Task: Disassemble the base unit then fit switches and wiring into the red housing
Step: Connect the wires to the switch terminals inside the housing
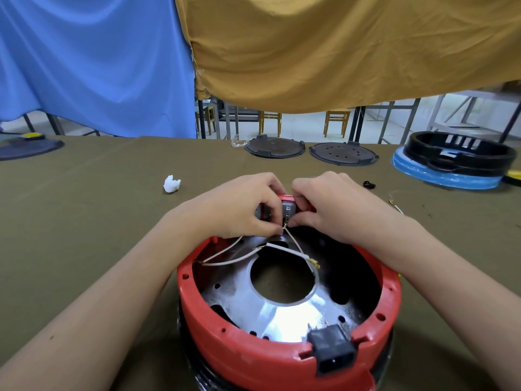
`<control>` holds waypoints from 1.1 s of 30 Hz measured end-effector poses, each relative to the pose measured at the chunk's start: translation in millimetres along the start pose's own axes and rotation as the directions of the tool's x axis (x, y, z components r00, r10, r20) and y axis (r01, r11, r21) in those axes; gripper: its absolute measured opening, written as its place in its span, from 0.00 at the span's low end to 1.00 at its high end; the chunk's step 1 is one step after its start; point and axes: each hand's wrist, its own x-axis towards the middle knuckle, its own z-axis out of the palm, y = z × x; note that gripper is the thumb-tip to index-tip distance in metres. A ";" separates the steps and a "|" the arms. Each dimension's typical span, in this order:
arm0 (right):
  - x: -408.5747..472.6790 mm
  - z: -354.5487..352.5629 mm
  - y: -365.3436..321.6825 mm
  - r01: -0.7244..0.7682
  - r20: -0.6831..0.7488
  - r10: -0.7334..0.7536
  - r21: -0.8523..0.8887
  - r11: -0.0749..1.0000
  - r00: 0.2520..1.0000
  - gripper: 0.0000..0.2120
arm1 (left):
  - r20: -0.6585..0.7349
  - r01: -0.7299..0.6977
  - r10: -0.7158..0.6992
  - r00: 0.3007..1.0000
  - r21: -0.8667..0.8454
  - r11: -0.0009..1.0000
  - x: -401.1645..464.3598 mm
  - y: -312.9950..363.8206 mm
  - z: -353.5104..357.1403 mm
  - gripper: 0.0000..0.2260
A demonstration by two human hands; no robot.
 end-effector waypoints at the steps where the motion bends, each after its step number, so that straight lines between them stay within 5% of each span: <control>1: 0.0 0.4 0.3 0.003 -0.006 -0.003 0.003 1.000 1.000 0.17 | -0.001 0.002 -0.002 1.000 0.007 1.000 0.1 0.3 -0.2 0.05; 11: -8.0 5.0 1.9 -0.028 -0.008 0.031 0.302 0.953 0.999 0.20 | -0.073 0.042 -0.035 0.997 0.108 0.993 -0.5 -0.5 1.8 0.25; 15: -4.3 4.2 -1.2 -0.067 0.048 0.058 0.223 0.973 0.997 0.32 | -0.032 0.039 -0.033 0.999 0.213 0.976 2.2 -1.3 0.6 0.23; 33: -5.0 2.4 1.1 -0.032 0.019 0.028 0.252 0.967 0.999 0.21 | -0.054 0.008 0.004 0.999 0.217 0.976 3.6 -4.1 -1.4 0.22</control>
